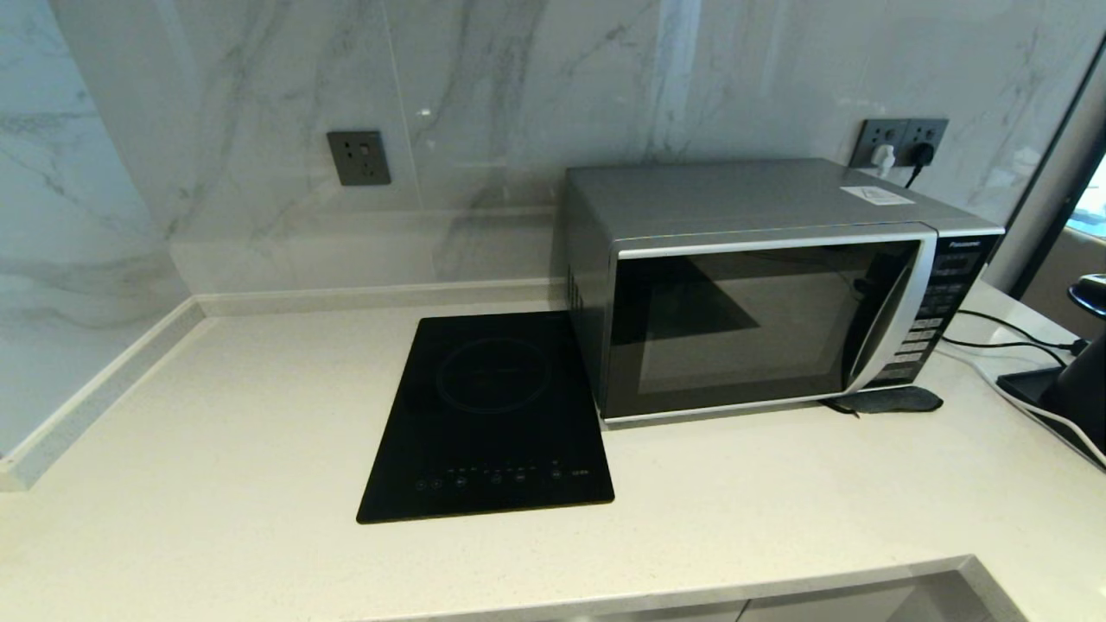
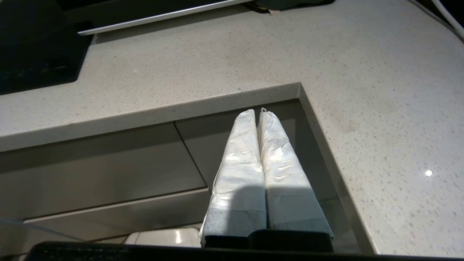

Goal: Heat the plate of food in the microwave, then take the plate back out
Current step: Open the microwave oven

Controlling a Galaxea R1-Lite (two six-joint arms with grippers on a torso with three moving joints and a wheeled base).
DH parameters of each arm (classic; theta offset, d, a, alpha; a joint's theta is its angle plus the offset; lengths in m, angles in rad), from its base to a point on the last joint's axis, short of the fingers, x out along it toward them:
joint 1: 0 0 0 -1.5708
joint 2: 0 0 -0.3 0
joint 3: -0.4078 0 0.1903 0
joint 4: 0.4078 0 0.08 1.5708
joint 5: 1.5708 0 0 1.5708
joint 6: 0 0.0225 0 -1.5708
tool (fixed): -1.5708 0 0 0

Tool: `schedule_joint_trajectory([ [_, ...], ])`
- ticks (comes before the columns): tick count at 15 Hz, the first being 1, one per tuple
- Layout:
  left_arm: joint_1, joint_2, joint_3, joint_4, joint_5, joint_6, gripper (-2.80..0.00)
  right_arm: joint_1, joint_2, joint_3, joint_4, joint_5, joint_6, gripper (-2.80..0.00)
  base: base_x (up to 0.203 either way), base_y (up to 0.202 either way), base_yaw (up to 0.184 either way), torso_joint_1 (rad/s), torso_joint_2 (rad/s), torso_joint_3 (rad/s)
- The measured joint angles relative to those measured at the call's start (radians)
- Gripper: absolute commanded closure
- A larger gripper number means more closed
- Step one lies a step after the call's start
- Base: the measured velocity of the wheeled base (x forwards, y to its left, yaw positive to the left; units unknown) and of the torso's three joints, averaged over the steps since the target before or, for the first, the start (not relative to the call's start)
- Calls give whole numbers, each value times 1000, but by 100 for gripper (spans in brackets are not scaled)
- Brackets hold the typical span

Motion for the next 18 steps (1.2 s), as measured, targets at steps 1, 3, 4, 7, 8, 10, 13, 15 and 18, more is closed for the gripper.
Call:
schedule_joint_trajectory([
  [1, 0, 0, 0, 0, 0, 0, 0, 0, -12, 60, -72, -6, -12, 0, 0, 0, 0, 0, 0, 0],
  [3, 0, 0, 0, 0, 0, 0, 0, 1, -29, 160, -191, -8, -40, 0, 0, 0, 0, 0, 0, 0],
  [4, 0, 0, 0, 0, 0, 0, 0, 1, -33, 186, -222, -2, -45, 0, 0, 0, 0, 0, 0, 0],
  [7, 0, 0, 0, 0, 0, 0, 0, 1, -37, 221, -261, 11, -64, 0, 0, 0, 0, 0, 0, 0],
  [8, 0, 0, 0, 0, 0, 0, 0, 1, -38, 225, -269, 11, -65, 0, 0, 0, 0, 0, 0, 0],
  [10, 0, 0, 0, 0, 0, 0, 0, 1, -38, 238, -301, 11, -61, 0, 0, 0, 0, 0, 0, 0],
  [13, 0, 0, 0, 0, 0, 0, 0, 1, -39, 279, -425, 8, -16, 0, 0, 0, 0, 0, 0, 0],
  [15, 0, 0, 0, 0, 0, 0, 0, 1, -39, 290, -444, 8, -14, 0, 0, 0, 0, 0, 0, 0],
  [18, 0, 0, 0, 0, 0, 0, 0, 1, -39, 293, -445, 8, -14, 0, 0, 0, 0, 0, 0, 0],
])
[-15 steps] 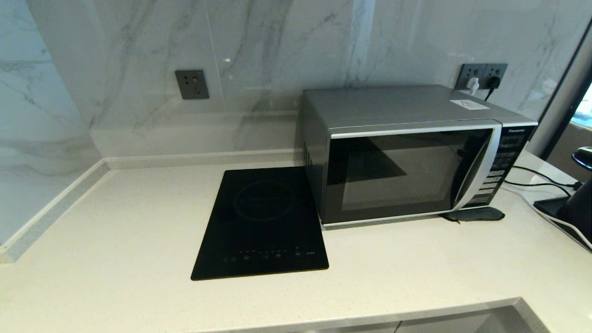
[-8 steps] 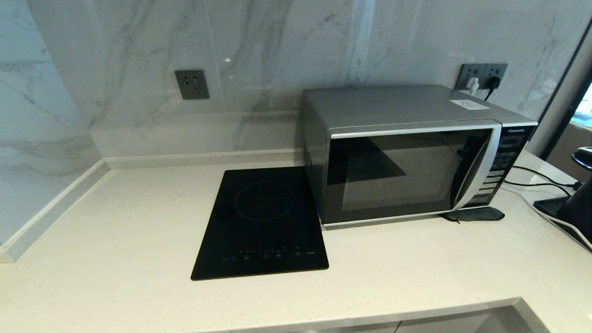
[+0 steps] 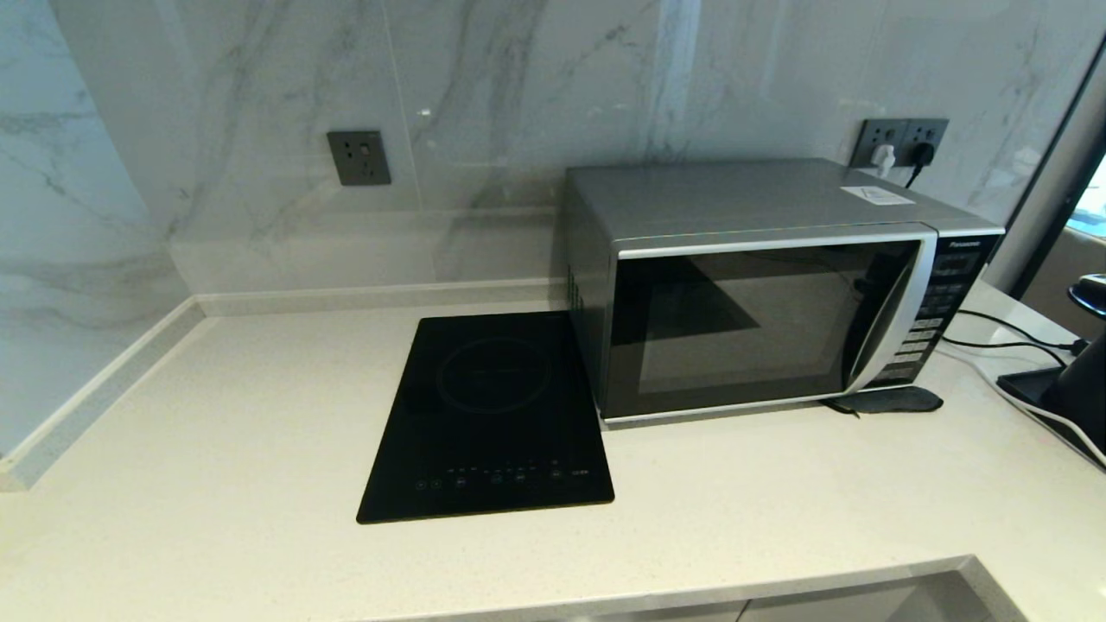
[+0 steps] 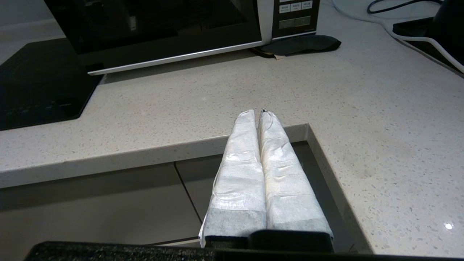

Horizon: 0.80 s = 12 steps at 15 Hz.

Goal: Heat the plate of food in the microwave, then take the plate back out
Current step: Open the microwave oven

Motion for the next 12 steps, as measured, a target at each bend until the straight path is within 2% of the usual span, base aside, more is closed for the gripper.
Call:
schedule_joint_trajectory([
  [12, 0, 0, 0, 0, 0, 0, 0, 0, 0, 1, 0, 0, 0, 0, 0, 0, 0, 0, 0, 0],
])
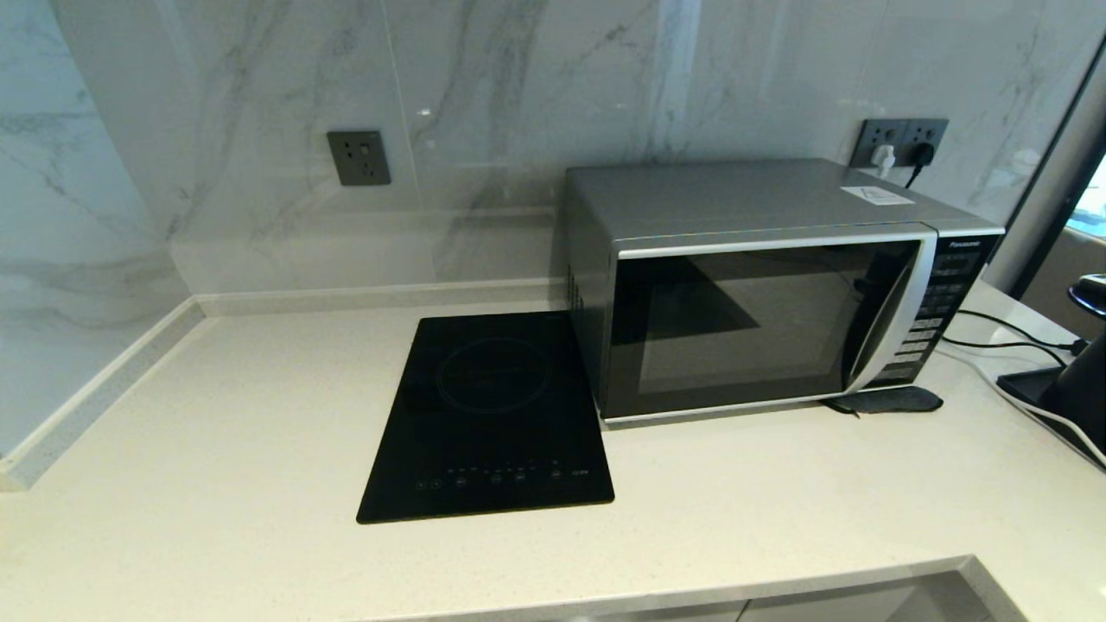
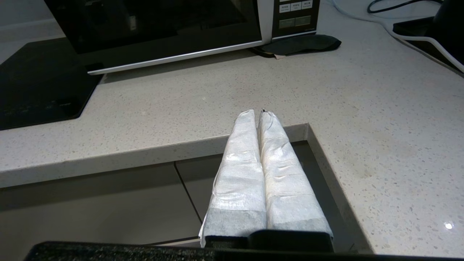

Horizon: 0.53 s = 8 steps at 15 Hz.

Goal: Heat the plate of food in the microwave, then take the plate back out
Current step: Open the microwave oven

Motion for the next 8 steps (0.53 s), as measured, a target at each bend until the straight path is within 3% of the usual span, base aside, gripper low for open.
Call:
schedule_joint_trajectory([
  [8, 0, 0, 0, 0, 0, 0, 0, 0, 0, 0, 0, 0, 0, 0, 0, 0, 0, 0, 0, 0],
])
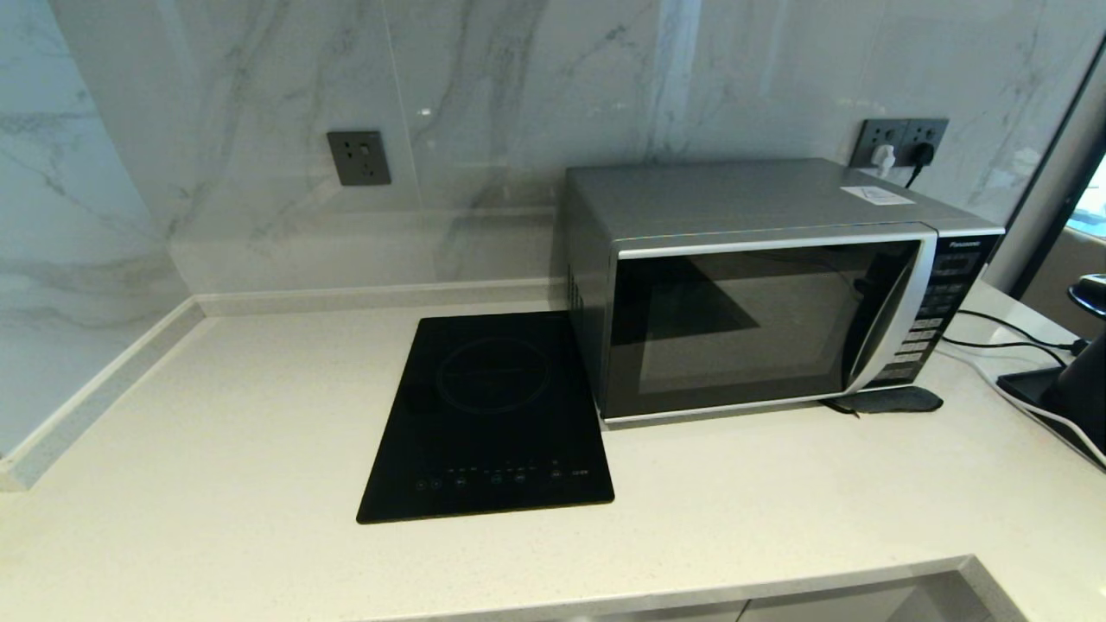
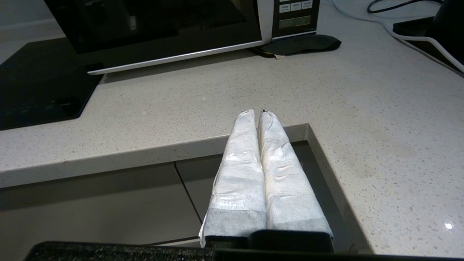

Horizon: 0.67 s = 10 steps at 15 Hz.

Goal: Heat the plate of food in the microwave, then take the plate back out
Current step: Open the microwave oven

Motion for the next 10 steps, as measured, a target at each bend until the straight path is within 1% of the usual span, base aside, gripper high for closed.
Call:
schedule_joint_trajectory([
  [10, 0, 0, 0, 0, 0, 0, 0, 0, 0, 0, 2, 0, -1, 0, 0, 0, 0, 0, 0, 0],
])
